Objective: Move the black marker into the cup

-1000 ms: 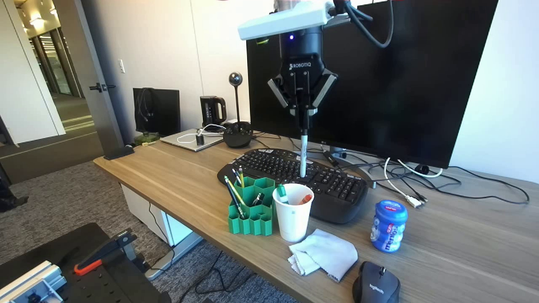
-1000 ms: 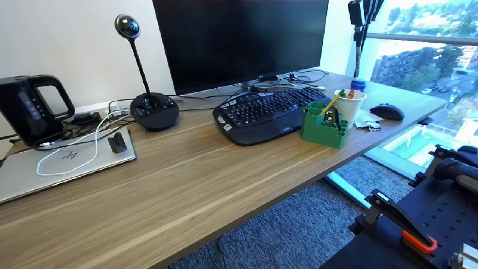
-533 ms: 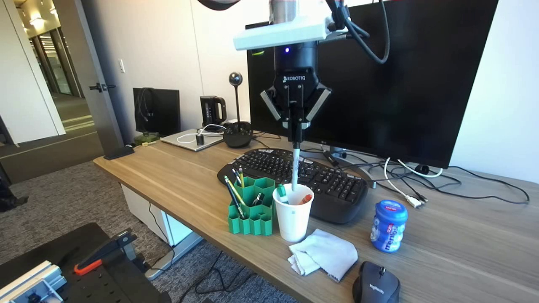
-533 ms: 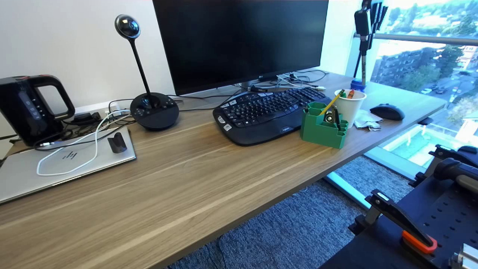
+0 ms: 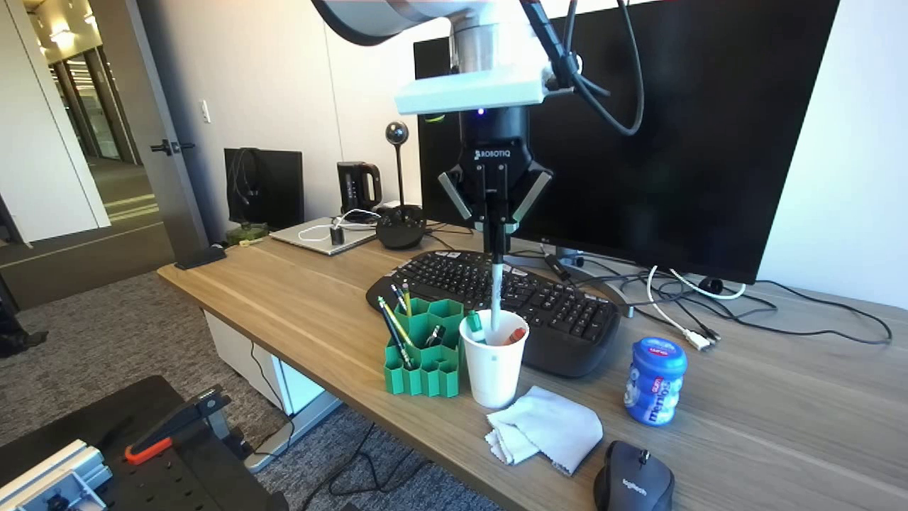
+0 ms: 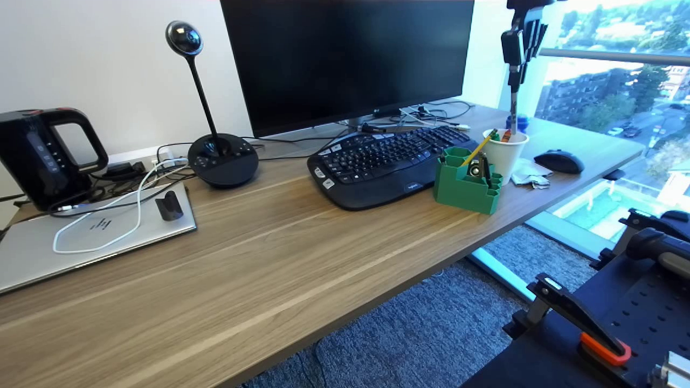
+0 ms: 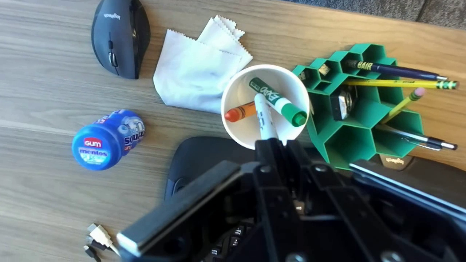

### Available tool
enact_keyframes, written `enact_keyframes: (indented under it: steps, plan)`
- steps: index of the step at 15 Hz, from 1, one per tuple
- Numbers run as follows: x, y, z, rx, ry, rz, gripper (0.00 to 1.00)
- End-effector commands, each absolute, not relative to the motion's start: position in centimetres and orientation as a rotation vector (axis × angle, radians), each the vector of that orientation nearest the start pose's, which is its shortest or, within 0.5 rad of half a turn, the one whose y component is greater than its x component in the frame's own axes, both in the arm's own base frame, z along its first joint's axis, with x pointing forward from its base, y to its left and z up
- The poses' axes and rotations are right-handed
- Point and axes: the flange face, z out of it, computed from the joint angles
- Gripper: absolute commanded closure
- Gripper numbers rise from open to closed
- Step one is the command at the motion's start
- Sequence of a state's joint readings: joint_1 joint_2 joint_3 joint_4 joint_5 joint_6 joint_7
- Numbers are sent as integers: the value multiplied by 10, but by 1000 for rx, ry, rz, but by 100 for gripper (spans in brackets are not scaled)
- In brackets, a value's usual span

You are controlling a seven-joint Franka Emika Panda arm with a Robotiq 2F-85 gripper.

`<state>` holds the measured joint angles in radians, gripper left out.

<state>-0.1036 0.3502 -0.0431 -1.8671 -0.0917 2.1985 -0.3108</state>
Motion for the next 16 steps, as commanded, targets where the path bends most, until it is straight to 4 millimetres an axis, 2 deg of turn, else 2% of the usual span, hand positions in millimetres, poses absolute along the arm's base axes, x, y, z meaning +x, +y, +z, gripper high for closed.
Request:
enact_keyframes:
  steps: [1, 10, 11, 12, 16]
  plan:
    - [624, -93, 321, -3211, -391, 39, 96]
    - [620, -98, 296, -3216, -394, 117, 96]
    - [621, -98, 294, -3215, -385, 129, 60]
    - [621, -98, 293, -3216, -380, 133, 58]
    - [621, -99, 293, -3213, -377, 136, 31]
